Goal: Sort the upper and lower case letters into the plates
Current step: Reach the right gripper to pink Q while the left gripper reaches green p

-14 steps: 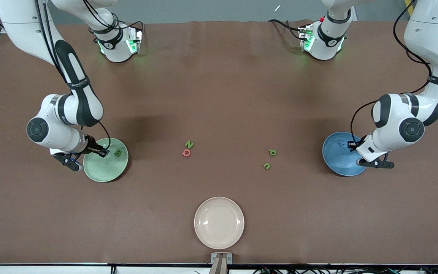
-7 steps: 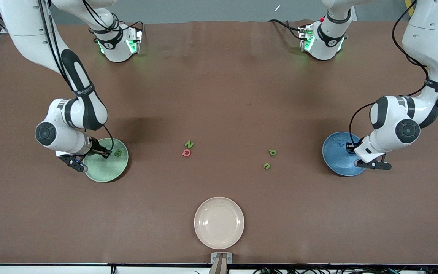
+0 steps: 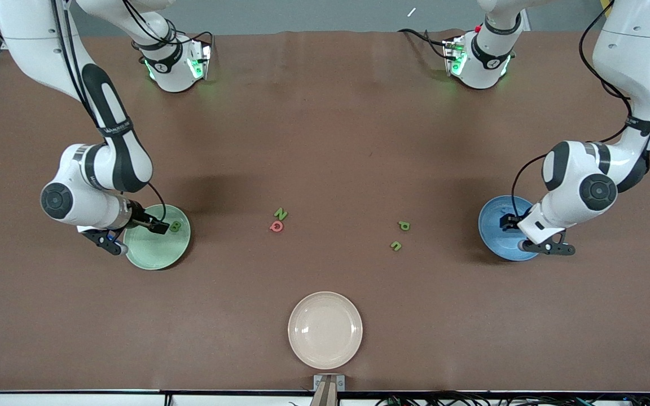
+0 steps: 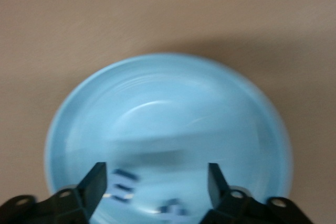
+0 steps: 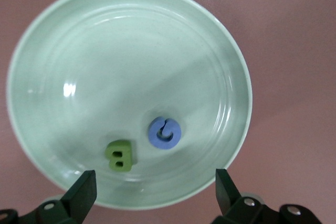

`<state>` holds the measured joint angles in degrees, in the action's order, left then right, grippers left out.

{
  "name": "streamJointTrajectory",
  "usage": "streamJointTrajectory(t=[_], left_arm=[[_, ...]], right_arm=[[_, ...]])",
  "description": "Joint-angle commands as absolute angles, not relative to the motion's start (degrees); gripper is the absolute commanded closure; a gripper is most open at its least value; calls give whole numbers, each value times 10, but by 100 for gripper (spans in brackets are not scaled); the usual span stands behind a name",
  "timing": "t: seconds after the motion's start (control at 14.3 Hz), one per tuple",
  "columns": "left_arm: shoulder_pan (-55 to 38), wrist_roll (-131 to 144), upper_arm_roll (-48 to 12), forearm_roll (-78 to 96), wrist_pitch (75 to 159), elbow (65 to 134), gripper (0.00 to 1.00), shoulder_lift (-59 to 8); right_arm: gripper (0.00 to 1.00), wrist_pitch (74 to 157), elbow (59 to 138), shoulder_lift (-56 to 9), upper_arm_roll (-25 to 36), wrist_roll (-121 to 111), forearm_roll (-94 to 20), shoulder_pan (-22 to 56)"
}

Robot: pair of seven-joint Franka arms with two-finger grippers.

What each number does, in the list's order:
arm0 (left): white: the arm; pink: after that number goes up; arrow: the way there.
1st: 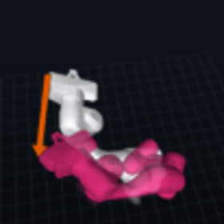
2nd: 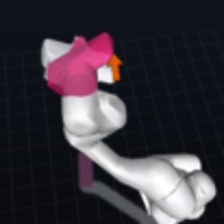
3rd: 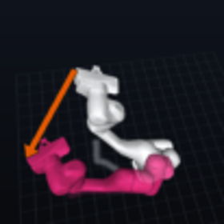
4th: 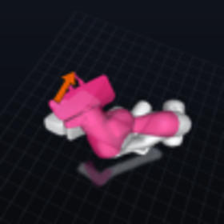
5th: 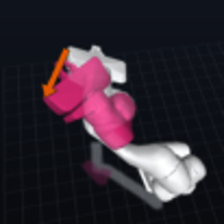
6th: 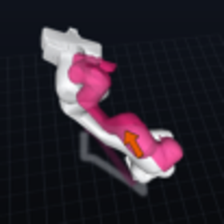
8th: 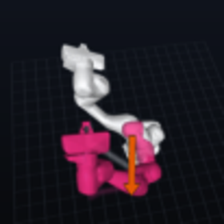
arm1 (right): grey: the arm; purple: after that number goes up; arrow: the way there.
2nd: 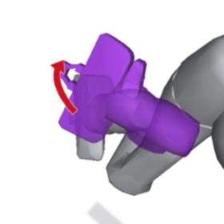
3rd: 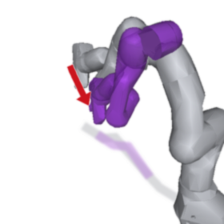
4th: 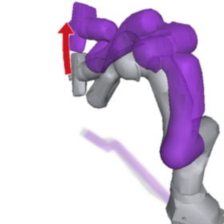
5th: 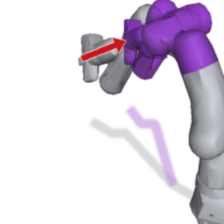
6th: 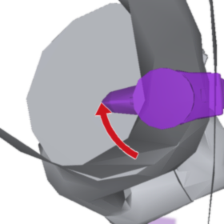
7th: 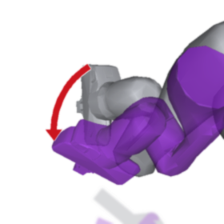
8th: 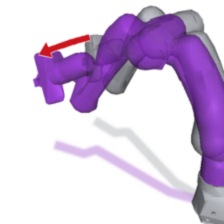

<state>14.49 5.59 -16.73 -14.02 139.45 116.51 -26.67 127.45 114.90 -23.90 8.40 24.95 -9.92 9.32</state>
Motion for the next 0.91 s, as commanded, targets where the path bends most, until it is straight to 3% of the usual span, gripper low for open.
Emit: streamJointTrajectory(t=[0.0, 0.42, 0.84], left_arm=[[123, 146, -199, -151, 1386, 1155, 0, -260], [-5, 271, -200, -150, 1386, 1102, 0, -302], [-70, 301, -198, -152, 1387, 1074, 0, -344]], right_arm=[[0, 1241, 1154, -207, 75, 255, -94, 90], [0, 1190, 1127, -182, 72, 260, -99, 104], [0, 1227, 1121, -172, 73, 382, -94, 178]])
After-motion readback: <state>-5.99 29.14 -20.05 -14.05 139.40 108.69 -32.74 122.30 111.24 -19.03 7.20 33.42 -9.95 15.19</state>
